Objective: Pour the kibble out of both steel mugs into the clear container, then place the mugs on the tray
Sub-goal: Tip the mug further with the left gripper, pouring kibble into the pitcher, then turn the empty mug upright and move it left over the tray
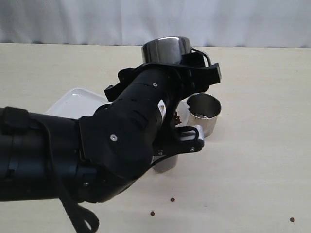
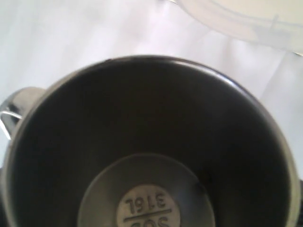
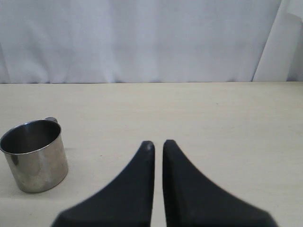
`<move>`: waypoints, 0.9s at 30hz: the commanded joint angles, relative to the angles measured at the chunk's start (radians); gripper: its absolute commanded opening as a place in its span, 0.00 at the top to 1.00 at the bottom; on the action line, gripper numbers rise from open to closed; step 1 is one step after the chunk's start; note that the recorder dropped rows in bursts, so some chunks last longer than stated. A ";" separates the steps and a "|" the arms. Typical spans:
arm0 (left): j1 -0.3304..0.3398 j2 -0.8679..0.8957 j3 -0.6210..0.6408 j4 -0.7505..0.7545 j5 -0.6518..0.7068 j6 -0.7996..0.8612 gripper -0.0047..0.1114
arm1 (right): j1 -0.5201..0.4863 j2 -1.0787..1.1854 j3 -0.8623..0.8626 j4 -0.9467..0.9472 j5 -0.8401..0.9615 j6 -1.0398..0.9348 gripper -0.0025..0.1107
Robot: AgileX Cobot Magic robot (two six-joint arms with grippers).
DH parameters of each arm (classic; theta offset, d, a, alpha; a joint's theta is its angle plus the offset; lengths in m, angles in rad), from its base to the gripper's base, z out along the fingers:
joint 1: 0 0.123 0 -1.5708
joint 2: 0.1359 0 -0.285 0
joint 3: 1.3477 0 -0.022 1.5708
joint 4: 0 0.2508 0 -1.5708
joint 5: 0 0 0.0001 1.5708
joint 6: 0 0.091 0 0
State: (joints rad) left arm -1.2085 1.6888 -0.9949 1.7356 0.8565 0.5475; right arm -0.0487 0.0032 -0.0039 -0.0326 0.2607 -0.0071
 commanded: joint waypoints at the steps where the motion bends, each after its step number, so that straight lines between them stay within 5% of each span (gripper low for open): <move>1: -0.033 -0.001 -0.008 0.009 0.042 0.003 0.96 | -0.008 -0.003 0.004 0.002 -0.002 0.000 0.94; 27: -0.087 0.075 -0.008 0.009 0.261 -0.065 0.96 | -0.008 -0.003 0.004 0.002 -0.002 0.000 0.94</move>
State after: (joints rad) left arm -1.2908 1.7639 -0.9949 1.7356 1.1114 0.5025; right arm -0.0487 0.0032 -0.0039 -0.0326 0.2607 -0.0071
